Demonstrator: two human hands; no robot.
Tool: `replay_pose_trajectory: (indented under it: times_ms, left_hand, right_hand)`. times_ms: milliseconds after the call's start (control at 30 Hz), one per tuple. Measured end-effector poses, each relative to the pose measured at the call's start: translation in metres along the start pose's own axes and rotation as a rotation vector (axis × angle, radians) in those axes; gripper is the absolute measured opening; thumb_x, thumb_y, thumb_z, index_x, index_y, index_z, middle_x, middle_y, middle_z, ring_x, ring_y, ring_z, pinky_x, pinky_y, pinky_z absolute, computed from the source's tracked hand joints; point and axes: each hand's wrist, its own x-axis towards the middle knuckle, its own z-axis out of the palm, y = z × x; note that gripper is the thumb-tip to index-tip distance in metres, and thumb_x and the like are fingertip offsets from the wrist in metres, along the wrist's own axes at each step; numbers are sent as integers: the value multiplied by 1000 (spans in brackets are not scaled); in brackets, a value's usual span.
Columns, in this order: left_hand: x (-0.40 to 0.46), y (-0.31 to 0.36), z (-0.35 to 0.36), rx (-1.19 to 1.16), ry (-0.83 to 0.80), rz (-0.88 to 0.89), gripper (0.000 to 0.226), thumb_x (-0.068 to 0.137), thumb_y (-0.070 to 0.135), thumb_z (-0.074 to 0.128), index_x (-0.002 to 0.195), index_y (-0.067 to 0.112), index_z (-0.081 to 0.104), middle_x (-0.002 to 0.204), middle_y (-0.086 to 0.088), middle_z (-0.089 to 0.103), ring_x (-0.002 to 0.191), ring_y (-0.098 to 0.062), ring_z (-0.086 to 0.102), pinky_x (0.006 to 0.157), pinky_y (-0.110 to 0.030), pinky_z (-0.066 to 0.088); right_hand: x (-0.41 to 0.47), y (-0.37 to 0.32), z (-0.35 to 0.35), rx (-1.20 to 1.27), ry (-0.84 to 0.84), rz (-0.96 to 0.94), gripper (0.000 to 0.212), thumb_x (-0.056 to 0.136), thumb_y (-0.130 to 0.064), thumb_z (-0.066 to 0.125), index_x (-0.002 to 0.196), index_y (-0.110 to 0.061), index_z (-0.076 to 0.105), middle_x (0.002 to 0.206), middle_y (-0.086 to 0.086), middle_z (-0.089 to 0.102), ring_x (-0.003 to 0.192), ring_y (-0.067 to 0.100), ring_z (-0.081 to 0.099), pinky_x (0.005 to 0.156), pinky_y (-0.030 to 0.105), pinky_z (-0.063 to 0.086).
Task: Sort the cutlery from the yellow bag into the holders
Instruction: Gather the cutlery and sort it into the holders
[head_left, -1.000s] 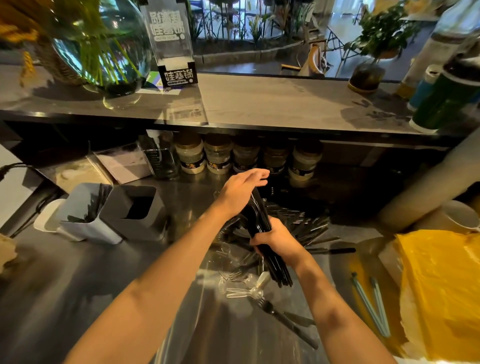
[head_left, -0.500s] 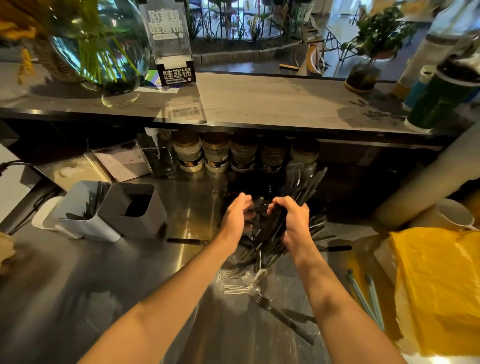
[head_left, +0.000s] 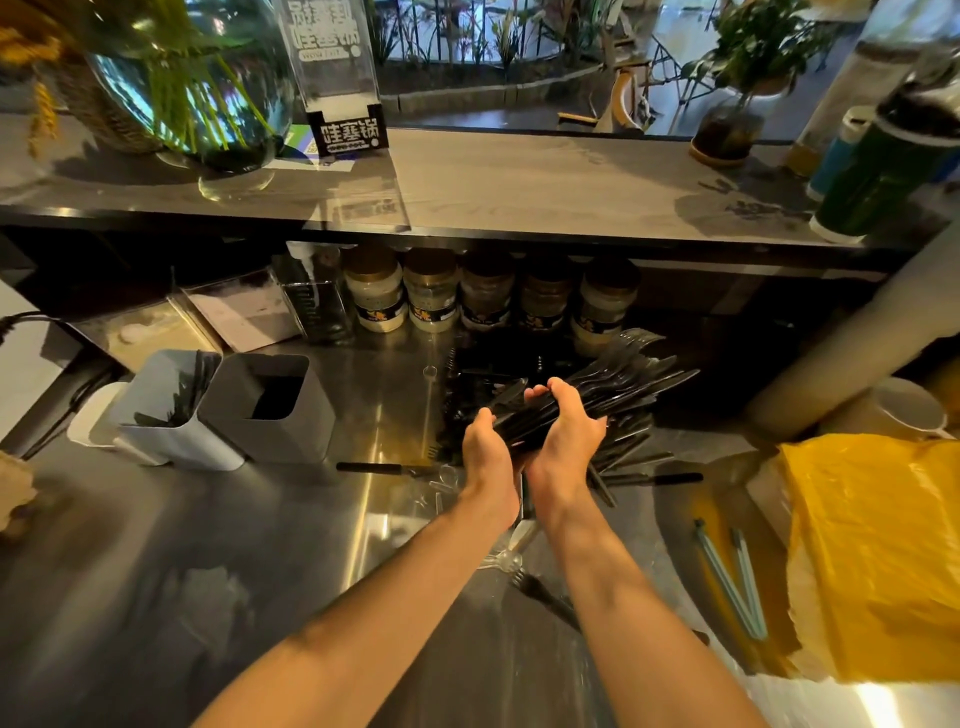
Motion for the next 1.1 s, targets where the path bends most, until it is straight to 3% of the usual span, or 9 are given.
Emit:
replay_pose_trajectory:
  times_ms: [133,233,367,467,567,767,867,967,1100]
  left_hand:
    - [-1,-1,-9,112,-18,-1,41,107,39,35,124,8,56,112,-19,68,90,-25,67,70,-32,54]
    - [0,-2,-31,295,-81,-104,54,103,54,33,111,8,61,95,-13,69,83,-23,64,71,-34,52]
    - [5,15,-57,462,-186,-118,65,98,65,33,115,11,66,118,-12,69,109,-26,65,81,-38,52]
    - [1,42,-65,475,-397,-9,55,94,64,44,126,24,64,123,-6,69,118,-19,63,93,-36,52]
    - [-6,67,-79,803,-485,54,53,90,58,59,133,29,53,125,3,64,118,-13,59,103,-33,45]
    - [0,101,-114,1042,-475,6,38,86,34,76,110,15,53,101,-10,71,84,-23,72,78,-39,60]
    - [5,112,-126,989,-459,21,25,87,17,73,106,13,58,90,-18,70,66,-24,70,67,-39,60]
    - [8,121,-140,904,-436,18,23,87,7,68,107,14,58,88,-21,71,64,-30,70,67,-43,62]
    - [9,138,-161,874,-434,-29,23,88,11,70,106,11,55,83,-15,71,62,-24,69,51,-31,53]
  right_hand:
    - [-4,2,-2,-55,5,18,45,86,0,67,128,-4,50,67,3,63,60,17,63,58,31,55]
    - [1,0,-4,-210,-52,50,45,84,1,69,123,-9,48,62,2,61,57,15,61,55,30,52]
    - [0,-2,-2,-478,-280,159,9,86,2,63,89,-2,56,62,10,53,51,20,55,50,30,49]
    - [-15,11,5,-483,-370,193,14,88,1,61,74,-3,60,62,10,59,56,22,60,56,30,53]
    - [-26,28,16,-350,-342,228,18,87,2,59,71,0,68,74,15,71,71,25,71,71,37,58]
    - [-50,59,35,-335,-460,236,9,76,-8,66,79,0,68,86,15,69,104,32,71,81,34,58]
    - [-58,78,45,-298,-463,295,19,88,-2,60,72,-2,70,83,13,70,104,33,69,79,35,58]
    - [-61,97,55,-272,-493,399,9,80,-9,70,77,-1,72,105,24,68,106,31,69,86,40,56]
    - [-65,112,67,-361,-564,464,13,75,-17,71,78,-5,76,104,21,72,102,29,70,90,42,54]
